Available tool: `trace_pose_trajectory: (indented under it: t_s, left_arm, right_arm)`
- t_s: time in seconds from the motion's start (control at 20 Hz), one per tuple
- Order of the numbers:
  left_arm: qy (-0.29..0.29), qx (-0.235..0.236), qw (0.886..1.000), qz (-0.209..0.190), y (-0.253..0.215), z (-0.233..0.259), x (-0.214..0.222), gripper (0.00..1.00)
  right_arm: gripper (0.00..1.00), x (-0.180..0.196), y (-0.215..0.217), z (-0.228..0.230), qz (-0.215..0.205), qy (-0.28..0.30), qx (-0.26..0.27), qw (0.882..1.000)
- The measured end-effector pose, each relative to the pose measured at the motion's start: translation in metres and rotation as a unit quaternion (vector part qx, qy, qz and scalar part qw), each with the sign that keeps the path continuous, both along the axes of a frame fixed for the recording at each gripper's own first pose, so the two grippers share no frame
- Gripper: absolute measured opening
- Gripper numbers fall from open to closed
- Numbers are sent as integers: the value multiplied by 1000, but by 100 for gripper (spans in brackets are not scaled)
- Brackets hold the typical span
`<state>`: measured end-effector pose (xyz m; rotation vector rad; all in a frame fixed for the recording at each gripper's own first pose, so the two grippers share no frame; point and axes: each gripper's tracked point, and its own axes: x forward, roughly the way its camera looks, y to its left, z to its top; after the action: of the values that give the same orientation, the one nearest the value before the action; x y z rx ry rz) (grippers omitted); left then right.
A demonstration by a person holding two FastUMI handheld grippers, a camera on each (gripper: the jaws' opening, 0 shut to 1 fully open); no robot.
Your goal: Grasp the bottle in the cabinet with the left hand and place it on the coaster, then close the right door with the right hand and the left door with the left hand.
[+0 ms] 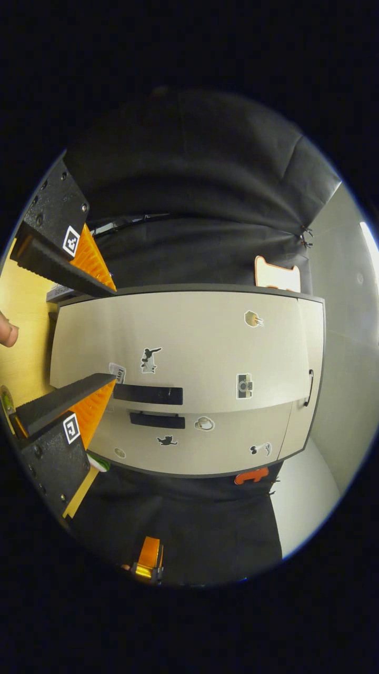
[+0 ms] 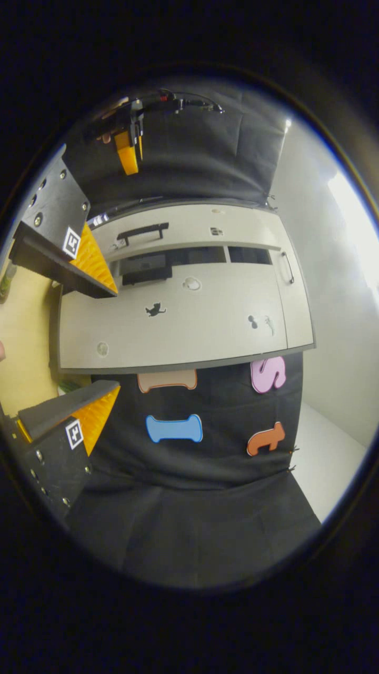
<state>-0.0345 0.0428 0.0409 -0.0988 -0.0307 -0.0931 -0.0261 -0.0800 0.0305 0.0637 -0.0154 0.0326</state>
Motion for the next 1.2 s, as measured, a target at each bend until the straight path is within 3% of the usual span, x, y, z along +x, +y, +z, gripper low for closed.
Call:
trace_pose_trajectory:
  t_s: [0.3,0.4,0.6,0.75,1.2]
  left_arm:
    - [12,-4,1000,18,7,-7,-35,89]
    - [8,5,1000,25,10,-5,-44,93]
    - [-1,4,999,40,11,3,-60,89]
    - [-2,-2,999,43,5,2,-71,96]
    - [6,0,999,41,-19,2,-85,89]
  right_arm:
    - [95,-21,8,4,-10,-11,17,1000]
    - [95,-30,18,13,-6,-24,23,999]
    - [95,-42,30,19,-4,-36,3,999]
    - [95,-49,37,16,-13,-36,-1,999]
    - [95,-51,50,2,-7,-17,12,1000]
